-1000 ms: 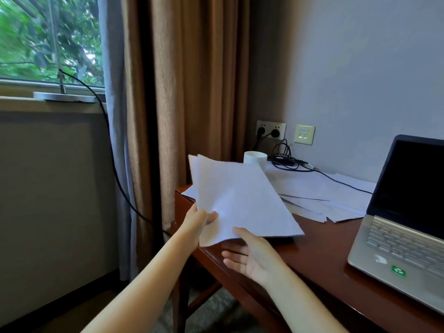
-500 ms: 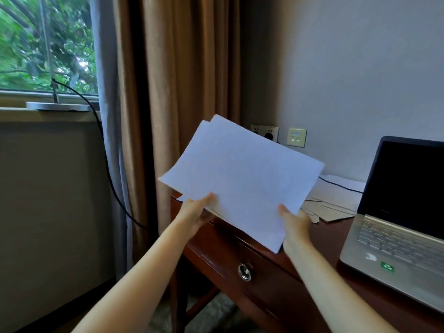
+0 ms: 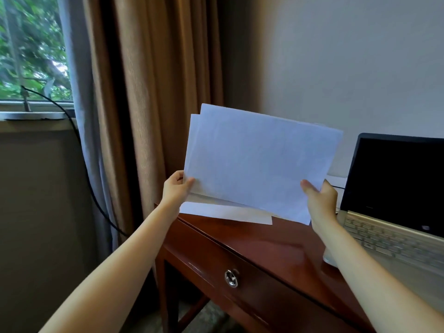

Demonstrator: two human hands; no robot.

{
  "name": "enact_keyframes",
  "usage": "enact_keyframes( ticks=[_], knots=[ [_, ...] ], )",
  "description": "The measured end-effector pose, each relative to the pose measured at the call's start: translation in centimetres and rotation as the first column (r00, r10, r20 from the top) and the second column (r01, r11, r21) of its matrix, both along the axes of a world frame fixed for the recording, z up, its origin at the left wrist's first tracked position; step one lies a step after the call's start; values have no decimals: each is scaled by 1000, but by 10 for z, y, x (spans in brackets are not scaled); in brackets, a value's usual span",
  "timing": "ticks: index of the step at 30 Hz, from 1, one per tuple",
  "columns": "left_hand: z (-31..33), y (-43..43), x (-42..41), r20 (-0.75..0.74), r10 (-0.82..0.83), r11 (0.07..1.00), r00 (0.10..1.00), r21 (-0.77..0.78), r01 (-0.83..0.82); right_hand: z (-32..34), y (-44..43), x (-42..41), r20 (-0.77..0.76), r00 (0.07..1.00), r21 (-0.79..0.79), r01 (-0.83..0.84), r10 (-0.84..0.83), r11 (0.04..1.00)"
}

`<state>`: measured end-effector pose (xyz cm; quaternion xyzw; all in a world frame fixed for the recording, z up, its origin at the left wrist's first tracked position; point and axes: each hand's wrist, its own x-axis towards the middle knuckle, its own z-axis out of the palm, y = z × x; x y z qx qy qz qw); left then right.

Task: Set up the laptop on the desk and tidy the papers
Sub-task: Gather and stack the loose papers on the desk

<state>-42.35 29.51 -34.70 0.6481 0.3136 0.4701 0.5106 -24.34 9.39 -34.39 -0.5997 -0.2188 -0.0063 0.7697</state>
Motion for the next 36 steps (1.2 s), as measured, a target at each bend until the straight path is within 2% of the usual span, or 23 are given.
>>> enact_keyframes(
  ticks=[7, 13, 16, 19, 23, 27, 30, 33, 36],
  knots=[
    [-14, 0, 3, 116, -71, 995, 991, -68, 79, -9, 0, 4, 18, 1000, 53, -20, 19, 998],
    [-20, 4, 8, 109, -25, 995, 994, -89, 34, -21, 4, 3, -12, 999, 35, -47, 47, 998],
    [-25, 9, 10, 28, -39, 996, 999, -85, 41, -19, -1, 4, -69, 991, 32, -115, 117, 993],
    [-34, 16, 13, -38, 13, 994, 999, -105, -17, -20, -1, 10, -117, 972, -100, -217, 205, 971],
    [-42, 23, 8, -121, 143, 984, 982, -89, -154, -34, 11, 13, -94, 989, -301, -137, 113, 944],
    [-52, 35, -9, -260, 338, 927, 904, -74, -368, -43, 21, 15, -172, 984, -352, -99, 40, 931],
    [-56, 43, -20, -332, 361, 890, 871, -156, -429, -46, 24, 17, -197, 980, -366, -98, 27, 926],
    [-60, 47, -20, -289, 303, 896, 908, -238, -375, -48, 24, 18, -208, 978, -414, -117, 31, 903],
    [-61, 46, -13, -213, 323, 900, 922, -232, -369, -52, 24, 20, -212, 977, -473, -106, 3, 875]
  ],
)
